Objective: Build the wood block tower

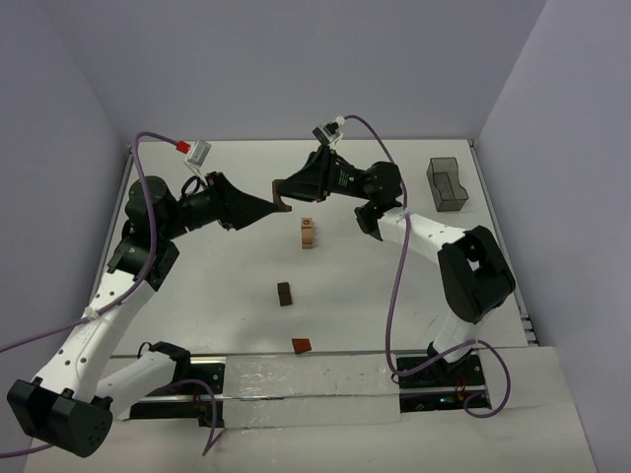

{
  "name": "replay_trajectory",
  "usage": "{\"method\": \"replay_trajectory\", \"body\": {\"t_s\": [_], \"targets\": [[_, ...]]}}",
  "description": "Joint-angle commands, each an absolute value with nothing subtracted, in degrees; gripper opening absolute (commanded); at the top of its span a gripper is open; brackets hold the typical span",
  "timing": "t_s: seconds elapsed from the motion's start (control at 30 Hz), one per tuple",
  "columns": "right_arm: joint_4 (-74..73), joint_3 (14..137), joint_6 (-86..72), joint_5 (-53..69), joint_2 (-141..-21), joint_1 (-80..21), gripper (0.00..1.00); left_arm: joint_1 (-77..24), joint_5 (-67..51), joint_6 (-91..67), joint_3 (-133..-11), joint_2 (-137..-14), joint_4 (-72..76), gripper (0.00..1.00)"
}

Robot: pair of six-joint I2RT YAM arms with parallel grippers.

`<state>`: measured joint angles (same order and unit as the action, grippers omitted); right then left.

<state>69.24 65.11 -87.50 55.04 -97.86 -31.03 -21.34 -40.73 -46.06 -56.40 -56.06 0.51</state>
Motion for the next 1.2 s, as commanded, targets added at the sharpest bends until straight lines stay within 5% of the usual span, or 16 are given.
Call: {"method": "replay_trajectory", "body": {"t_s": [0.0, 0.6, 1.17], "targets": [[69.71, 64.45, -86.81, 51.24, -96.15, -31.29, 0.0, -21.71, -40.29, -47.79, -59.09, -56.64, 2.23, 0.61], [70.66, 64.34, -88.68, 50.03, -96.26, -31.55, 0.0, -21.71, -40.85, -52.67, -59.34, -59.24, 6.26, 0.59], [69.85, 64.28, -88.08, 50.1, -96.68, -31.99, 0.0, -22.01, -40.48, -52.31, -61.15, -61.28, 6.47, 0.46]]}}
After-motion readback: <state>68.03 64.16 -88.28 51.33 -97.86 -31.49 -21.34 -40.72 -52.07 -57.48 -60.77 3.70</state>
